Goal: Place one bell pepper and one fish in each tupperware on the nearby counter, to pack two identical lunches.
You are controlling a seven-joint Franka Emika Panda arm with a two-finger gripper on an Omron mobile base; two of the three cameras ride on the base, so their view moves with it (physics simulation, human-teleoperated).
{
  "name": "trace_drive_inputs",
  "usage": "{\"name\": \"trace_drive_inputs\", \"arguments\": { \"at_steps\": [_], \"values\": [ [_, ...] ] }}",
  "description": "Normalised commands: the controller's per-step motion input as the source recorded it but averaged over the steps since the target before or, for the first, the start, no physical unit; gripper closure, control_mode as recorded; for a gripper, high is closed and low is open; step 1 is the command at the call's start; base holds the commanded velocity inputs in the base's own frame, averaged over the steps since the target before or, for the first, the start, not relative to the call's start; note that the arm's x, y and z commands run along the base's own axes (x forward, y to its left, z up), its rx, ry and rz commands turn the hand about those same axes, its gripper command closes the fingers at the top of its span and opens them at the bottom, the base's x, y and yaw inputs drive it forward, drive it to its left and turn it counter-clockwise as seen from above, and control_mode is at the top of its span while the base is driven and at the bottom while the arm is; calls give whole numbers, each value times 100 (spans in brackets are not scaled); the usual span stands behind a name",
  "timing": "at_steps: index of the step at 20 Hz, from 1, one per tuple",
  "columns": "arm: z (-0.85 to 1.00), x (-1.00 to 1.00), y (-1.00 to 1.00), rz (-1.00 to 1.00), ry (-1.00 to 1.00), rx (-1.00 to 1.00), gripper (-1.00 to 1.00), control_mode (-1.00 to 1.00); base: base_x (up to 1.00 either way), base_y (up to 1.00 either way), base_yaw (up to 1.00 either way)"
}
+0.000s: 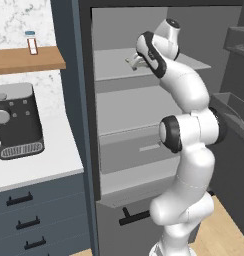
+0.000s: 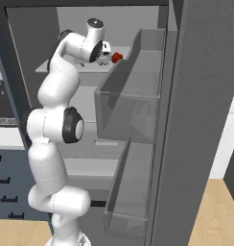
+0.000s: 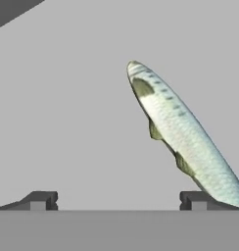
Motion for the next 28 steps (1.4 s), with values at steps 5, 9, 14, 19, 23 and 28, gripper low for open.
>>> {"name": "trace_drive_inputs", "arguments": {
  "at_steps": [5,9,14,19,23,28],
  "values": [
    [19,8,0,6,-3,0,-100,-100,0,0,0],
    [22,20,0,4,-6,0,-100,-100,0,0,0],
    [3,37,0,2,-3,-1,-100,-100,0,0,0],
    [-5,51,0,0,-1,-2,-100,-100,0,0,0],
    [-12,46,0,0,-4,-3,-100,-100,0,0,0],
    [-7,0,0,0,-1,0,-100,-100,0,0,0]
  ]
}}
